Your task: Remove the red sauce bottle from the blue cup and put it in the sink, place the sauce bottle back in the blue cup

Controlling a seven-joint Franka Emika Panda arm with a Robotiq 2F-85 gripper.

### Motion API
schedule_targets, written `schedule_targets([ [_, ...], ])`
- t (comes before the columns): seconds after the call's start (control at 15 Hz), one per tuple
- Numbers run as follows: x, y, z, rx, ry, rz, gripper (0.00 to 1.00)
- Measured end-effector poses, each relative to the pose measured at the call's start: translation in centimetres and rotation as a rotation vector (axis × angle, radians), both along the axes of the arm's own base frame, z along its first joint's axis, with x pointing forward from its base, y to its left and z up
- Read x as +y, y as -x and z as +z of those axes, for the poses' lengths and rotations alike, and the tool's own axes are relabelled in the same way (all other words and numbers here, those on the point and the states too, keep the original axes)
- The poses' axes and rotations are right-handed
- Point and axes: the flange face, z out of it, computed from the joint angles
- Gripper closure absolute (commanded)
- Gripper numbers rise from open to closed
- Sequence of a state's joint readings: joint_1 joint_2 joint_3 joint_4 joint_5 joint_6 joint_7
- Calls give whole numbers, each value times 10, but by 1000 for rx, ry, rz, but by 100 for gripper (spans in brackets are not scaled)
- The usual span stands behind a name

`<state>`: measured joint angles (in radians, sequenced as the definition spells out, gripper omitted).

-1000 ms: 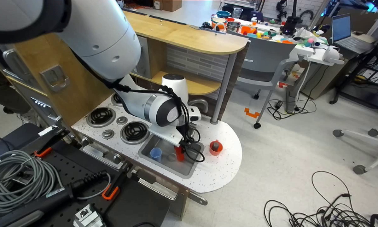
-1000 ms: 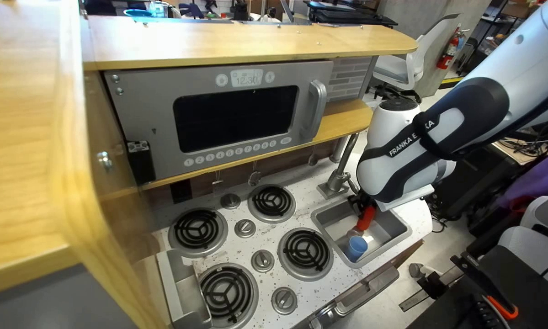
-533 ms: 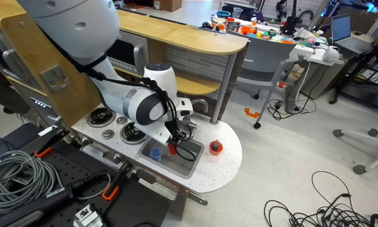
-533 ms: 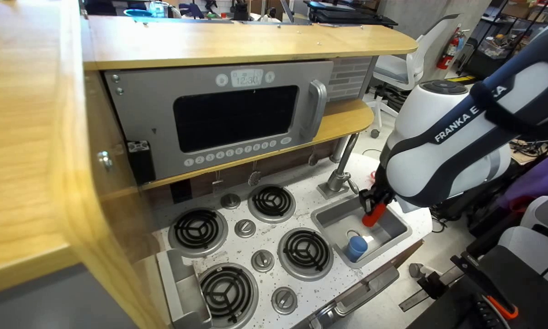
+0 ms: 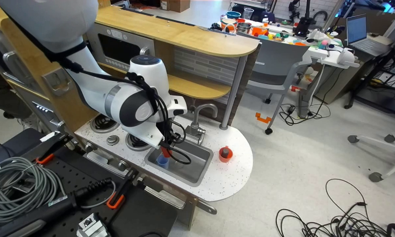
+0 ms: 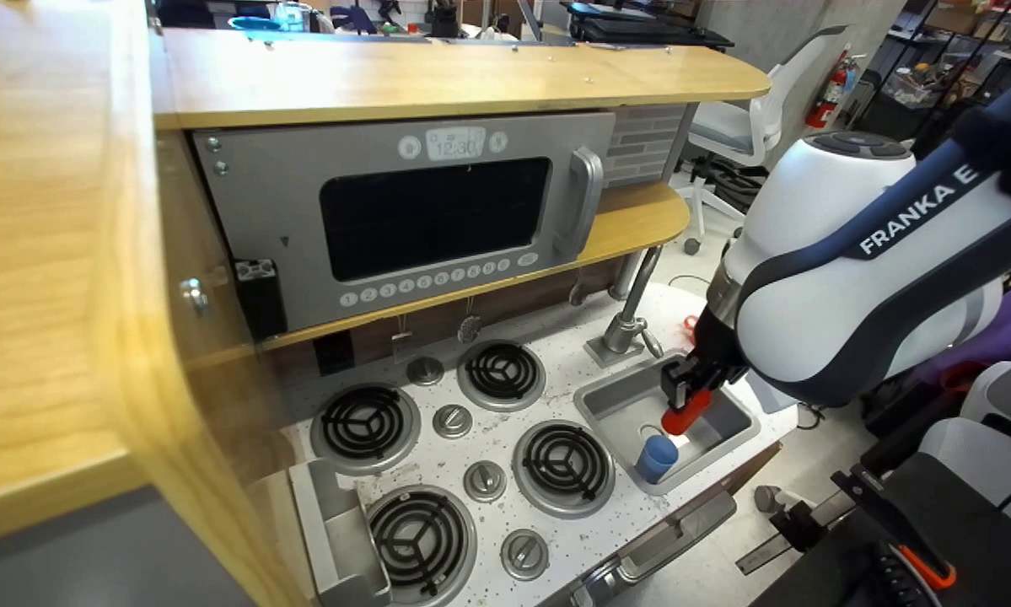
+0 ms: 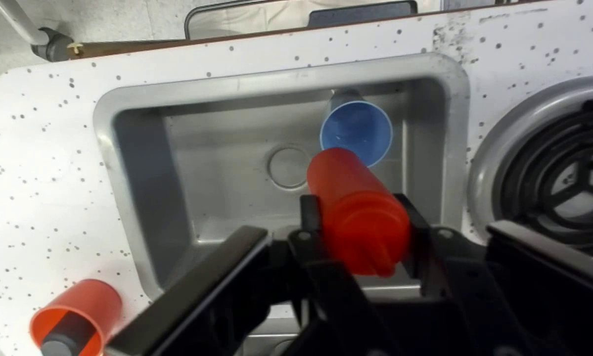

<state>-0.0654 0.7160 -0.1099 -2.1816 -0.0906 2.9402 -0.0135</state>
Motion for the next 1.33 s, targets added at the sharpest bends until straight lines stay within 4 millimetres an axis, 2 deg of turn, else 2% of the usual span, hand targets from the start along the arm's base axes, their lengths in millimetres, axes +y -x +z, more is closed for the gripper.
schedule_targets([
  [0.33, 23, -1, -6, 11, -5, 64, 87],
  [0.93, 21, 2, -16, 29, -2, 76, 87],
  [1.33, 20, -1, -34, 42, 0, 79, 87],
])
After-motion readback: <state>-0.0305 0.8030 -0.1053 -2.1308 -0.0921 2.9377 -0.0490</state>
